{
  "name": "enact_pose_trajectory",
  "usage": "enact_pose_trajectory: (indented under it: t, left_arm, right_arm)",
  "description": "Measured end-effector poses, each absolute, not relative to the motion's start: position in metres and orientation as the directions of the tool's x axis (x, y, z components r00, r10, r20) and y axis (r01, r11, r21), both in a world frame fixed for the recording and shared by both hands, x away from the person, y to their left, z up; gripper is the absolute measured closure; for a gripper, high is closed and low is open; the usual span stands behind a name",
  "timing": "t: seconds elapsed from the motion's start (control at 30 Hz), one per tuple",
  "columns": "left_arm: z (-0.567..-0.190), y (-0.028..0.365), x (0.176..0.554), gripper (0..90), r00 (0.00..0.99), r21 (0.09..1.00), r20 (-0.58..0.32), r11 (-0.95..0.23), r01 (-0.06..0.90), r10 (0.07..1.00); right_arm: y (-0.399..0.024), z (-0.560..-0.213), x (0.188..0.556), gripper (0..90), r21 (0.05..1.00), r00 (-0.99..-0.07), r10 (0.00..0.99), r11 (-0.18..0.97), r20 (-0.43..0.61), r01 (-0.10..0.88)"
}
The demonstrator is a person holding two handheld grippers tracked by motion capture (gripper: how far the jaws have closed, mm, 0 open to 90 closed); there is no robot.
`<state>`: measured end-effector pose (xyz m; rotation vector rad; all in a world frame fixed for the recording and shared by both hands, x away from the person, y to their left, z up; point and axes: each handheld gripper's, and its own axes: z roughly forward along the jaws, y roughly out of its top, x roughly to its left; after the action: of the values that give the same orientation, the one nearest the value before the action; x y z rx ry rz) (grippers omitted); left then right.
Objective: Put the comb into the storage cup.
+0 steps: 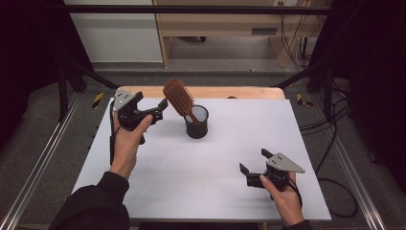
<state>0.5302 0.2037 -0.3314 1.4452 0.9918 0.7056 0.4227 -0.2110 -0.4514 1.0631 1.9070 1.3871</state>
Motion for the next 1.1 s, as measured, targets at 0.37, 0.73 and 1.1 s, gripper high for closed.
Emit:
enact_pose_trajectory:
  t: [0.37, 0.73, 1.1]
  left_arm:
    - [-0.335, 0.219, 0.52, 2.6, 0.446, 0.984, -0.121, 0.048, 0.171, 0.887]
    - [-0.334, 0.233, 0.511, 2.6, 0.44, 0.984, -0.135, 0.067, 0.166, 0.888]
    - [-0.343, 0.256, 0.503, 2.4, 0.408, 0.983, -0.144, 0.081, 0.167, 0.902]
  right_arm:
    - [-0.211, -0.452, 0.422, 4.4, 0.947, -0.536, 0.844, 0.155, 0.02, 0.28]
    - [-0.211, -0.452, 0.422, 4.3, 0.948, -0.535, 0.845, 0.154, 0.02, 0.279]
    - [-0.21, -0.452, 0.422, 4.2, 0.947, -0.533, 0.846, 0.154, 0.022, 0.282]
